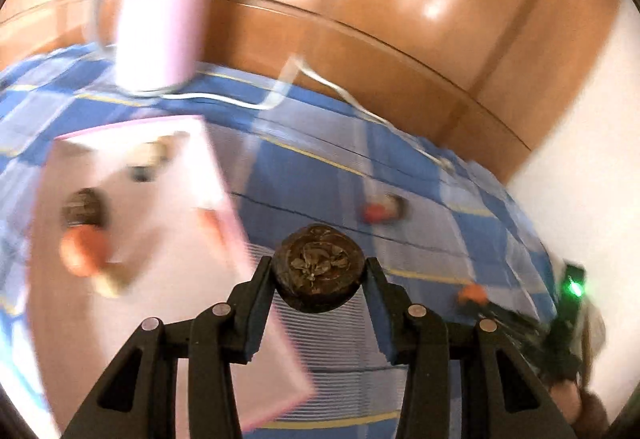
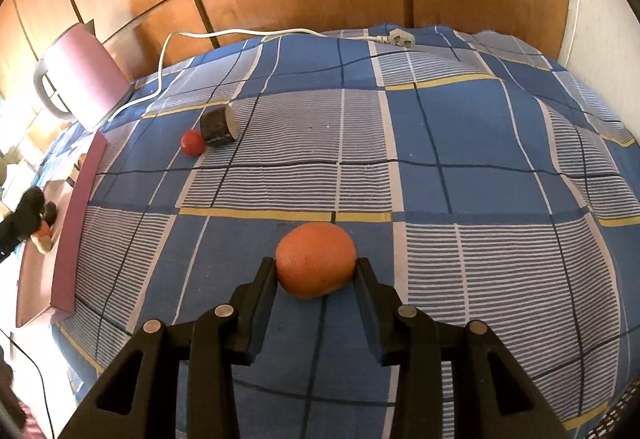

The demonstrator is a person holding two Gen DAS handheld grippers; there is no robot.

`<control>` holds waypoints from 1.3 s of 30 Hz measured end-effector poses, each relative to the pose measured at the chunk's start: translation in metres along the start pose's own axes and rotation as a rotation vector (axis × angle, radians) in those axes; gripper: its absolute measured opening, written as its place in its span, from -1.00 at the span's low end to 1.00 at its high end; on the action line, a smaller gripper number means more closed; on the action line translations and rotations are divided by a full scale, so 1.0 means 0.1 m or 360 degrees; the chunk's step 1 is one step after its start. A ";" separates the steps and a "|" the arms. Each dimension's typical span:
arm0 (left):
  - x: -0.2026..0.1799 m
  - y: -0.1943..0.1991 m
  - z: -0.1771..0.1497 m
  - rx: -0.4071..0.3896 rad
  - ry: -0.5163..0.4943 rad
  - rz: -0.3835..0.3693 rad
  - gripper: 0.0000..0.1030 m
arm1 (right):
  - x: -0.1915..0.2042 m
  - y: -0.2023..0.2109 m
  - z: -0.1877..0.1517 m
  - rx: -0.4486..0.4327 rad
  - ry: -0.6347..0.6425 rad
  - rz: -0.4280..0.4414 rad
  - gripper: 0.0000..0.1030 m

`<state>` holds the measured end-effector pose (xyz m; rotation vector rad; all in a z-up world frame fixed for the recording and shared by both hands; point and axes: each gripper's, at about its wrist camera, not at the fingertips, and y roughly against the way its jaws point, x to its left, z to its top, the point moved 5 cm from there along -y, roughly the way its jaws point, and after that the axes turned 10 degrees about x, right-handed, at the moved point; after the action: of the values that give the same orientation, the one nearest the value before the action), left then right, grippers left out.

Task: Organize fruits
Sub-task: 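Lower the dark fruit into the tray and open the left tool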

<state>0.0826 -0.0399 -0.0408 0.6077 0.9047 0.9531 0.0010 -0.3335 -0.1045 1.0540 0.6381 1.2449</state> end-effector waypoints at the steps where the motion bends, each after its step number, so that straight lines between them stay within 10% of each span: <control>1: 0.14 0.05 0.01 -0.0017 0.0057 0.0042 -0.13 | 0.00 0.00 0.00 -0.0001 0.0000 -0.0001 -0.24; 16: 1.19 0.56 0.03 -0.0274 0.0457 0.0641 -0.13 | 0.04 0.01 -0.03 -0.0032 0.0031 -0.0063 -0.24; 39: 1.20 0.24 0.28 -0.0192 0.0436 0.0664 -0.12 | 0.07 0.01 -0.05 -0.0035 0.0049 -0.0143 -0.24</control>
<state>0.1296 0.0762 -0.0536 0.5820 0.9721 1.4830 -0.0020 -0.3259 -0.1043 0.9790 0.6865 1.1891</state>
